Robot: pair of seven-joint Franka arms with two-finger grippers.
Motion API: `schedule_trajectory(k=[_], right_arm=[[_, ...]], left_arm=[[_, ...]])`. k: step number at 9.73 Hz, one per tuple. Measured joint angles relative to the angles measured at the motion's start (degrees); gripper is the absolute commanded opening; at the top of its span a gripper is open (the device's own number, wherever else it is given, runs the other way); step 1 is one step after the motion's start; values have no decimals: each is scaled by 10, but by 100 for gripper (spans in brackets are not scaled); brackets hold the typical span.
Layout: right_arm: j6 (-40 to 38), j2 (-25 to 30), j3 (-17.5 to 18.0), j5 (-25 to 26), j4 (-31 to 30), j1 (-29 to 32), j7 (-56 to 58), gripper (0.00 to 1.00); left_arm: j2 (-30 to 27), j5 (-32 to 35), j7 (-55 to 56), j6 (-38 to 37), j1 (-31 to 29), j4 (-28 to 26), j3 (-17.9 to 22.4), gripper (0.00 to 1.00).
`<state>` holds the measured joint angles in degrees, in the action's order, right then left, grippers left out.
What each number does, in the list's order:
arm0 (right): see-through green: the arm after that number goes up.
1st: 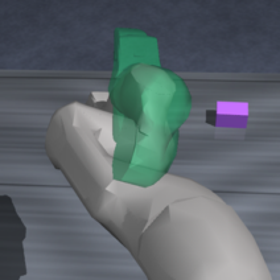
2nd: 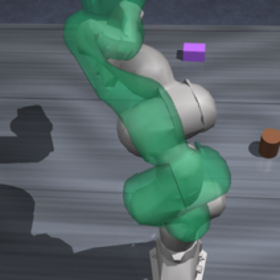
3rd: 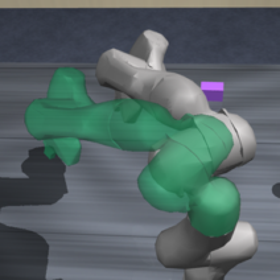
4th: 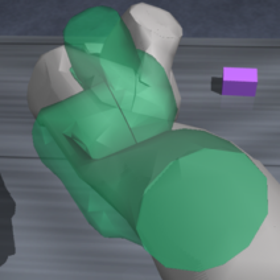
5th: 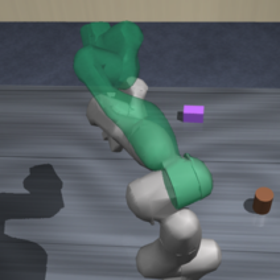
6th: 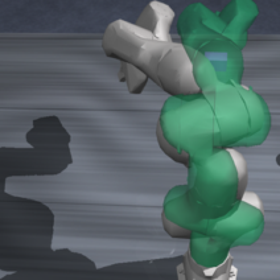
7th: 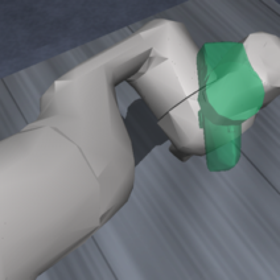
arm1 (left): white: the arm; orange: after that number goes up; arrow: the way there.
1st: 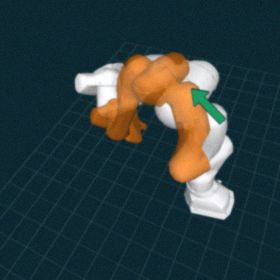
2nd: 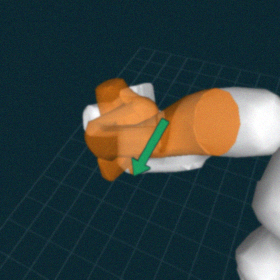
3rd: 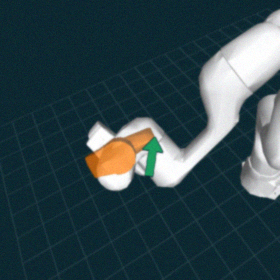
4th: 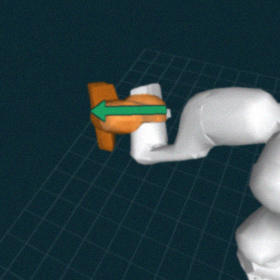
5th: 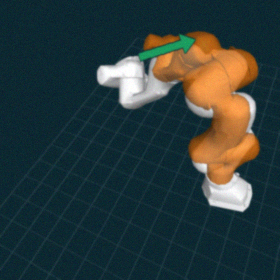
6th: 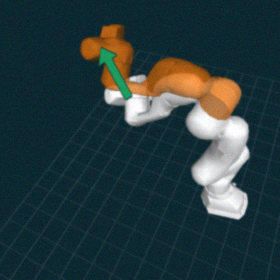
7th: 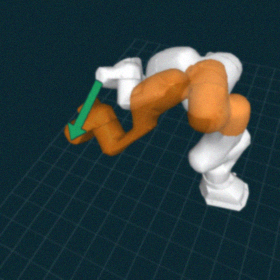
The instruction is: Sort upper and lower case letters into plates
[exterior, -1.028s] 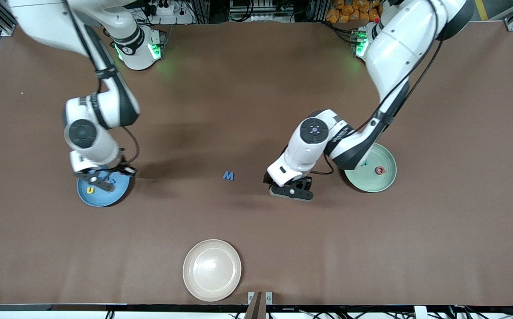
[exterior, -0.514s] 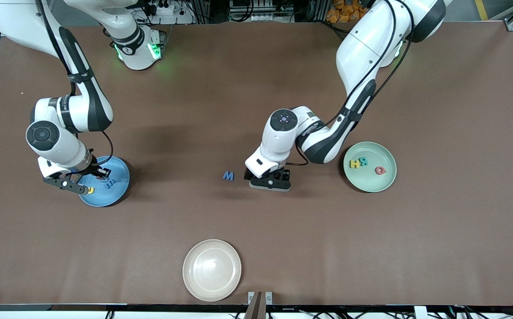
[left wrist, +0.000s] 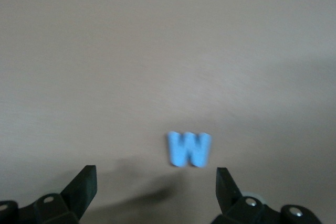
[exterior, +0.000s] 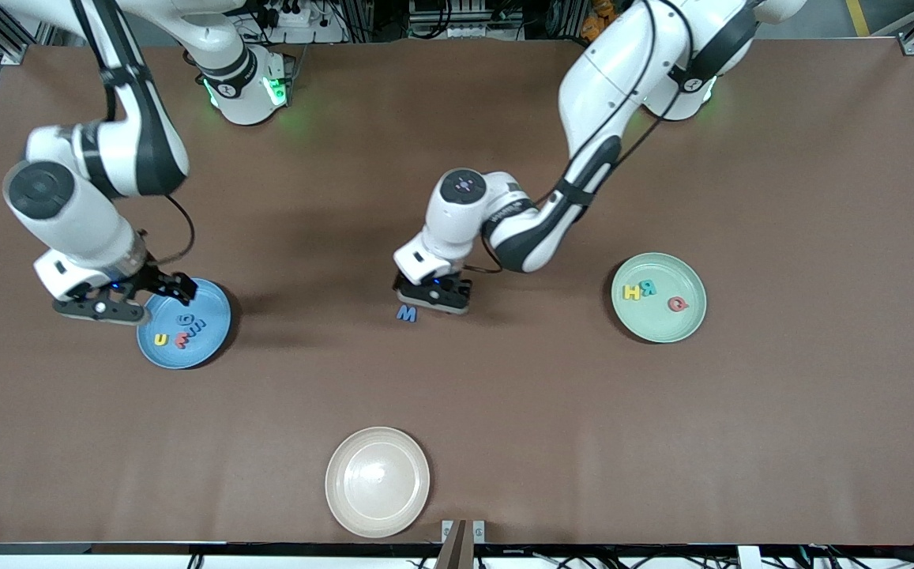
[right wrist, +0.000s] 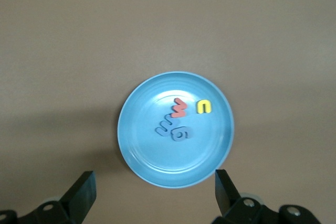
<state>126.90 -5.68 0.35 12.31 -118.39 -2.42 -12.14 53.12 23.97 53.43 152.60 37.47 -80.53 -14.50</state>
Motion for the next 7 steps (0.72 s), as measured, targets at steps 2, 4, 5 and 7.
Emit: schedule_trajectory(k=[2, 4, 5, 7], right_arm=[[-123, 33, 0, -58, 73, 19, 105, 100], [-229, 41, -1, -89, 162, 36, 165, 100], [-259, 40, -1, -92, 193, 36, 182, 100], [-318, 40, 0, -95, 250, 36, 218, 100]], left_arm=[[22, 0, 0, 34, 63, 27, 65, 100], [39, 0, -21, 54, 86, 46, 89, 100], [45, 0, -44, 59, 86, 52, 91, 100], [53, 0, -61, 62, 87, 56, 100, 100]])
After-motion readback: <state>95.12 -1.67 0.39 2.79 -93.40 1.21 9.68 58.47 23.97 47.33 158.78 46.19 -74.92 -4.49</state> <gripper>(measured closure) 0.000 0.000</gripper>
